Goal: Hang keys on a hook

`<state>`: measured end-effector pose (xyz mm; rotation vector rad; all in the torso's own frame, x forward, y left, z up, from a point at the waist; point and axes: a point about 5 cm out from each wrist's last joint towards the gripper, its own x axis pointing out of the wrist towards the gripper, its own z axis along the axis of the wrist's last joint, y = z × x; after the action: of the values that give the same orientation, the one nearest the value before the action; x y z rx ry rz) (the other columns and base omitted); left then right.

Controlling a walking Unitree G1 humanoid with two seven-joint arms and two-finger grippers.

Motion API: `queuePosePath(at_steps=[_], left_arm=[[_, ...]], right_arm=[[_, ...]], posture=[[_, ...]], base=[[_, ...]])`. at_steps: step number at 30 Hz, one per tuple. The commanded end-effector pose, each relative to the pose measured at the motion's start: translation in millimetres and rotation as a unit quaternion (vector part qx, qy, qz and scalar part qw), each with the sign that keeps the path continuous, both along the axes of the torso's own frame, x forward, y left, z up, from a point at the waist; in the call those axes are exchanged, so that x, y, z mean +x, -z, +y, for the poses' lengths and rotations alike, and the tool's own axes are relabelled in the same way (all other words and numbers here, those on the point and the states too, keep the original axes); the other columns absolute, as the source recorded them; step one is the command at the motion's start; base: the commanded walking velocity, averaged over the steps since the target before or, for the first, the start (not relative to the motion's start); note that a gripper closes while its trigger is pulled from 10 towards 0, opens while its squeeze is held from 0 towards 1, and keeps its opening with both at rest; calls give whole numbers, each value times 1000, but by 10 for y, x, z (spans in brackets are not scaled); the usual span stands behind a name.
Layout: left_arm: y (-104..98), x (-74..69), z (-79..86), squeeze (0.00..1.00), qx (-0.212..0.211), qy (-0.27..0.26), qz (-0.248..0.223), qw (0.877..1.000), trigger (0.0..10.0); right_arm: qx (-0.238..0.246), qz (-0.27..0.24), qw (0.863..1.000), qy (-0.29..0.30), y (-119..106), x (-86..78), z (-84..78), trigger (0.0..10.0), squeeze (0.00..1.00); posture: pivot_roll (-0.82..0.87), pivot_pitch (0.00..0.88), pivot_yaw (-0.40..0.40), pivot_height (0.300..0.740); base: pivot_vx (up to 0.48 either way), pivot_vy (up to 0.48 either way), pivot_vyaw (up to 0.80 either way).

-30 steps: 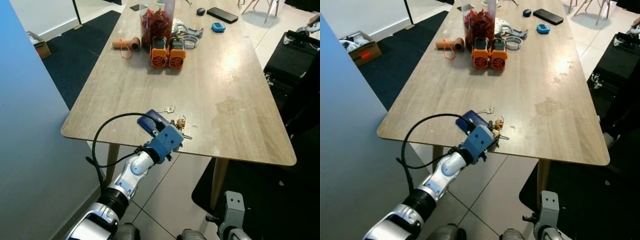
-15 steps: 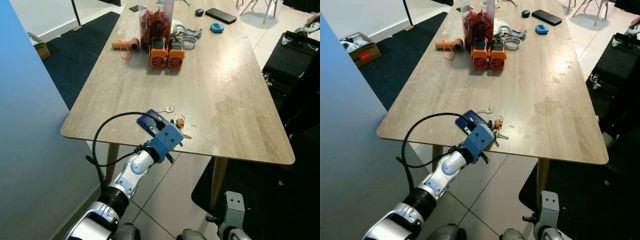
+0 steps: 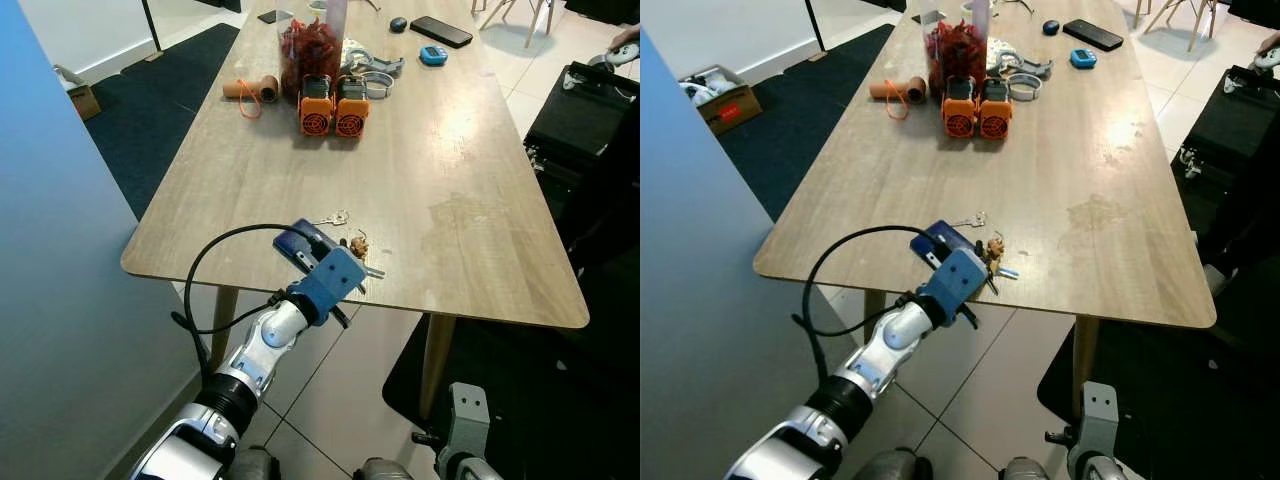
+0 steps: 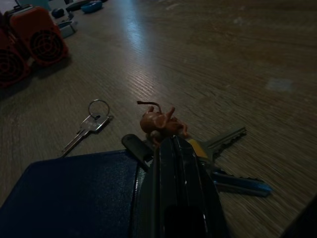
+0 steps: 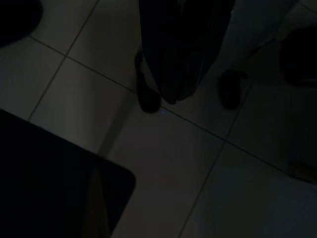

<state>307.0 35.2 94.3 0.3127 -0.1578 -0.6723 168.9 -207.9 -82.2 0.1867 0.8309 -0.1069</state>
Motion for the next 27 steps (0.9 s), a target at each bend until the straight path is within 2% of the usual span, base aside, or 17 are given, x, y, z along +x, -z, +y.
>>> queuePosePath(at_steps=[1,2,3,4,6,11,16,17,18,21,22,23,25,26,27], left_arm=[[-66,10,58,0,-35,-11,-9,999,0],[-182,15,48,0,-70,-11,-30,997,0],[-182,15,48,0,-70,-11,-30,997,0],[-275,26,52,0,-95,-15,-47,994,0],[-375,50,75,0,-117,-26,-67,990,0],[-367,71,107,0,-110,-35,-70,991,0],[-276,36,104,0,-87,-7,-56,995,0],[-224,-4,84,0,-84,17,-40,996,2902],[-169,-61,50,0,-73,47,-27,996,10000],[-126,-112,21,0,-65,71,-16,995,10000],[-95,-147,0,106,-61,86,-5,994,10000],[-68,-183,-31,729,-57,99,5,993,10000],[-68,-183,-31,729,-57,99,5,993,10000],[-51,-209,-56,1000,-53,108,11,993,10000],[-37,-227,-78,1000,-45,112,11,993,10000]], right_arm=[[-1,12,1000,-3,27,-55,0,10000,0],[-1,12,1000,-2,27,-54,-3,10000,0],[-1,12,1000,-2,27,-54,-3,10000,0],[-1,11,1000,-1,26,-54,-5,10000,0],[-1,10,1000,-1,24,-52,-8,10000,0],[-1,10,1000,-1,23,-51,-10,10000,0],[-1,10,1000,0,23,-50,-11,10000,0],[-1,10,1000,0,22,-50,-13,10000,0],[-1,10,1000,0,22,-50,-16,10000,0],[-1,10,1000,0,21,-49,-18,10000,0],[-2,10,1000,0,21,-49,-19,10000,0],[-2,10,1000,0,20,-49,-22,10000,0],[-2,10,1000,0,20,-49,-22,10000,0],[-2,10,1000,0,20,-48,-23,10000,0],[-2,10,1000,0,19,-48,-25,10000,0]], posture=[[39,121,0,740],[40,122,0,740],[40,122,0,740],[40,121,0,740],[41,123,0,740],[40,125,0,740],[40,125,0,740],[40,125,-1,740],[41,126,-2,740],[41,126,-2,740],[41,126,-2,740],[41,127,-2,740],[41,127,-2,740],[41,127,-2,740],[41,128,-2,740]], base=[[0,0,0],[0,0,0],[0,0,0],[0,0,0],[0,0,0],[0,0,0],[0,0,0],[0,0,0],[0,0,0],[0,0,0],[0,0,0],[0,0,0],[0,0,0],[0,0,0],[0,0,0]])
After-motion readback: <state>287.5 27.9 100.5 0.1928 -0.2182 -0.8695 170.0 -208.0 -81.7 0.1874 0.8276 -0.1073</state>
